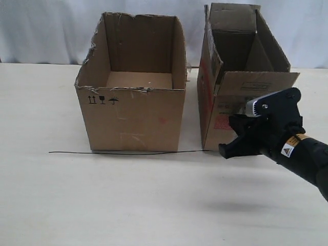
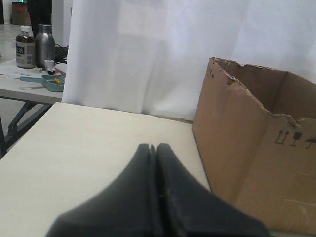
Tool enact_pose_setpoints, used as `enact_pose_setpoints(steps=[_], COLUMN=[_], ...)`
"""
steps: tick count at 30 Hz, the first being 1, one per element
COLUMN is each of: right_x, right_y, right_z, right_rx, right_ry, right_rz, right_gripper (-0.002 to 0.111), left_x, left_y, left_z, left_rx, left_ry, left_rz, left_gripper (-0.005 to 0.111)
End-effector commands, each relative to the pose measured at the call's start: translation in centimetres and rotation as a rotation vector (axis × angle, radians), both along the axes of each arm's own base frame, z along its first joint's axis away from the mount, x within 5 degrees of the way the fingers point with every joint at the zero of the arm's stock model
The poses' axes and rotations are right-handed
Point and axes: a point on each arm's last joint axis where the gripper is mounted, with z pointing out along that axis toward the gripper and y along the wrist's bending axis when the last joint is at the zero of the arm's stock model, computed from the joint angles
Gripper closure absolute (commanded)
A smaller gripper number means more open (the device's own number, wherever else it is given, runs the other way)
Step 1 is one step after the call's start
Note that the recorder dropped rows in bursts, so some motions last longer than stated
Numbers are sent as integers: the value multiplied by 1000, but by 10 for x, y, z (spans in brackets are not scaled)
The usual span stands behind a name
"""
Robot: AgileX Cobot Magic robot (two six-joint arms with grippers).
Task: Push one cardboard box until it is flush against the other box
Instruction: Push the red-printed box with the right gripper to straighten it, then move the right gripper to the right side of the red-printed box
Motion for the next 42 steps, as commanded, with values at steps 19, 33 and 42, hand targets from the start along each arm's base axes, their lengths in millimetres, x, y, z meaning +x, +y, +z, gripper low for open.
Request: enact_pose_setpoints(steps=[19,33,42], right_x=[-91,84,169], right_y=[-61,-151,-177], right_z=[151,116,47], right_rx=[135,-16,524], right_ry=[-87,432,744], right_rz=[-207,-652,-326], right_gripper=[103,103,103], left_x=[0,0,0], left_y=[0,0,0], left_z=[0,0,0], left_rx=[-11,-11,-11], left_ry=[-4,-4,-4], left_rz=[-1,-1,-1], left_gripper=[107,107,107])
